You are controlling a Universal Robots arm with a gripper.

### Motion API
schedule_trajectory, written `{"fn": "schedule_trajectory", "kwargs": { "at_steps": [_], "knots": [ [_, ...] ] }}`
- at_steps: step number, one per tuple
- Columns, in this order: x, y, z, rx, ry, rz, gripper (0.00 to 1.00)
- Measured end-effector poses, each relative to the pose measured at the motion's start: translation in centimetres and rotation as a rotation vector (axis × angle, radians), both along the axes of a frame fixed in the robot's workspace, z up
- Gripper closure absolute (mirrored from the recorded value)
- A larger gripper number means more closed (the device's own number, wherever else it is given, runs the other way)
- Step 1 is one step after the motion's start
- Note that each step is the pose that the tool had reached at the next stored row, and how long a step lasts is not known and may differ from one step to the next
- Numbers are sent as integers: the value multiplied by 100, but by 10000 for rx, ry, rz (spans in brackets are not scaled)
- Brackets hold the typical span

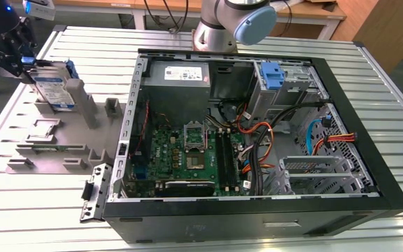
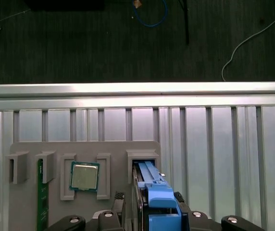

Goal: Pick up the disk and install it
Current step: 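Pick up the disk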

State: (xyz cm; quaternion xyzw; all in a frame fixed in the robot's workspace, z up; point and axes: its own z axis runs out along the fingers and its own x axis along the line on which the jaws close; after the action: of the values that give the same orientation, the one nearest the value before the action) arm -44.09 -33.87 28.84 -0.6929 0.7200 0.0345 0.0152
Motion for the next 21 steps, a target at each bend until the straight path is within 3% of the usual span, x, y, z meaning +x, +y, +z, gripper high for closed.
{"fn": "schedule_trajectory", "kwargs": {
  "at_steps": [2,3,8,21],
  "knots": [
    [0,0,0,0,0,1,51],
    [0,0,0,0,0,0,58],
    [0,0,0,0,0,1,63],
    [0,0,0,1,-1,5,63]
  ]
}}
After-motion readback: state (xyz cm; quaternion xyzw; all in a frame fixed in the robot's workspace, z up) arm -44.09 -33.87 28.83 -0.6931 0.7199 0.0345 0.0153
